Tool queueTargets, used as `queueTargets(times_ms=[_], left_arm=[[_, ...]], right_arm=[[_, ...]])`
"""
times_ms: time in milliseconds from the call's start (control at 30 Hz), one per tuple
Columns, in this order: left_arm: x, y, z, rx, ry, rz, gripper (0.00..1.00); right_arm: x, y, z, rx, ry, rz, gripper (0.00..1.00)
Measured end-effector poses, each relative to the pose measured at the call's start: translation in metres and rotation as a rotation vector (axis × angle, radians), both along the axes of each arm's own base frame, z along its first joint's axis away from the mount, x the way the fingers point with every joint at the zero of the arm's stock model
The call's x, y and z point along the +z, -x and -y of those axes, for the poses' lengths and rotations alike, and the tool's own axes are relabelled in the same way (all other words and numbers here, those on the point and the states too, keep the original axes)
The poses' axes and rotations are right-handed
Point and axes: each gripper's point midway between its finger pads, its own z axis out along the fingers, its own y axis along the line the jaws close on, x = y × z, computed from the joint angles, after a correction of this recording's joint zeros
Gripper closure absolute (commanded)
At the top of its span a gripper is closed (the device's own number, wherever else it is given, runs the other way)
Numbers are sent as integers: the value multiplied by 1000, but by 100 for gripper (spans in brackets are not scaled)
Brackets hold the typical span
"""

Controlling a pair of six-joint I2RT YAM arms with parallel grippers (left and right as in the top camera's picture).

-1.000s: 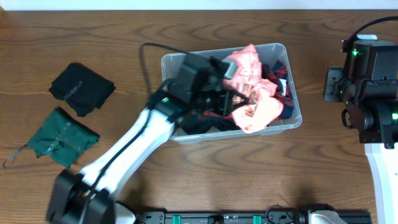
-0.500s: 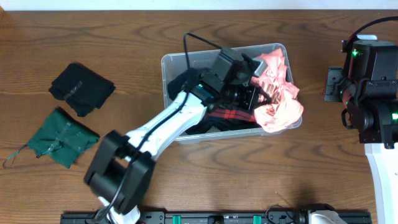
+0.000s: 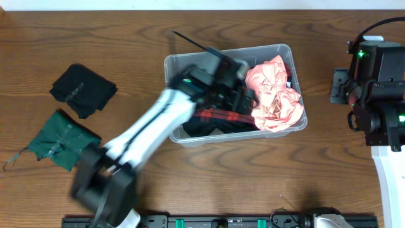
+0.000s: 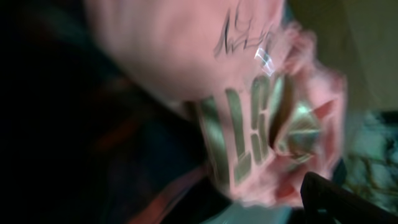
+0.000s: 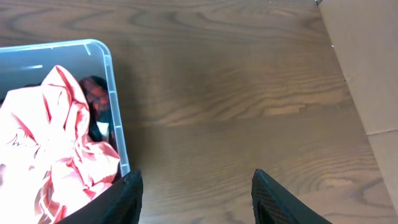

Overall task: Pack container
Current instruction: 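Place the pink T-shirt into the container and open the left gripper, then reach the left gripper to the dark green cloth and grasp it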

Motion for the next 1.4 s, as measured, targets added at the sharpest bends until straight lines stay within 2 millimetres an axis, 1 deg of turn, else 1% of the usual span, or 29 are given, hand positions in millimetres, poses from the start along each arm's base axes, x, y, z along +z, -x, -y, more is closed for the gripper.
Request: queueTargets(times_ms=[67,100,133,167,200,233,267,300,333,400,433,500,567,633,733,800,867,933,1000,1100,1167,1267,1400], left_arm=[[41,-5,-34,82,-2,85,2],[63,-7,-54,131,-5,139,2],[86,-6,-79,196,-14,190,2],[102,-6,-100,254,-28,229,2],[114,-3,-121,311,-47,257,2],[127,-1,-149,393,-77,284,2],[133,2,-174,470,-106,297,2],[137,5,-203,563,-145,299,2],[136,10,-237,669,-191,276,2],[128,17,-289,835,-264,223,2],[122,20,-311,904,-290,191,2],[105,25,-357,1049,-339,117,2],[78,37,-406,1208,-381,2,2],[52,54,-447,1345,-401,-112,2],[14,84,-492,1518,-404,-286,2],[-6,102,-514,1606,-398,-382,2],[-24,115,-529,1668,-385,-455,2],[-40,124,-541,1715,-369,-518,2],[-55,128,-549,1739,-359,-565,2],[-78,126,-559,1743,-354,-617,2],[-93,123,-562,1726,-351,-649,2],[-115,115,-563,1690,-328,-680,2],[-141,110,-559,1634,-296,-739,2]], right_arm=[[0,0,0,0,0,0,46],[0,0,0,0,0,0,45],[0,0,0,0,0,0,45],[0,0,0,0,0,-1,45],[0,0,0,0,0,-1,45],[0,0,0,0,0,-1,45],[0,0,0,0,0,-1,45],[0,0,0,1,0,-1,46],[0,0,0,1,-1,-1,45],[-1,0,0,1,0,-2,44],[-1,-1,0,1,0,-4,44],[-2,-1,0,1,0,-7,44],[-4,-2,-1,2,-1,-12,43],[-4,-3,-1,3,-1,-15,43],[-5,-3,-2,6,-5,-15,43],[-5,-3,-2,9,-8,-16,43],[-5,-3,-3,12,-10,-16,43],[-5,-3,-3,14,-12,-16,43],[-5,-4,-3,15,-11,-13,43],[-4,-5,-3,16,-11,-10,42],[-4,-5,-4,17,-12,-10,42],[-4,-5,-4,21,-9,-10,42],[-4,-5,-4,24,-7,-11,42]])
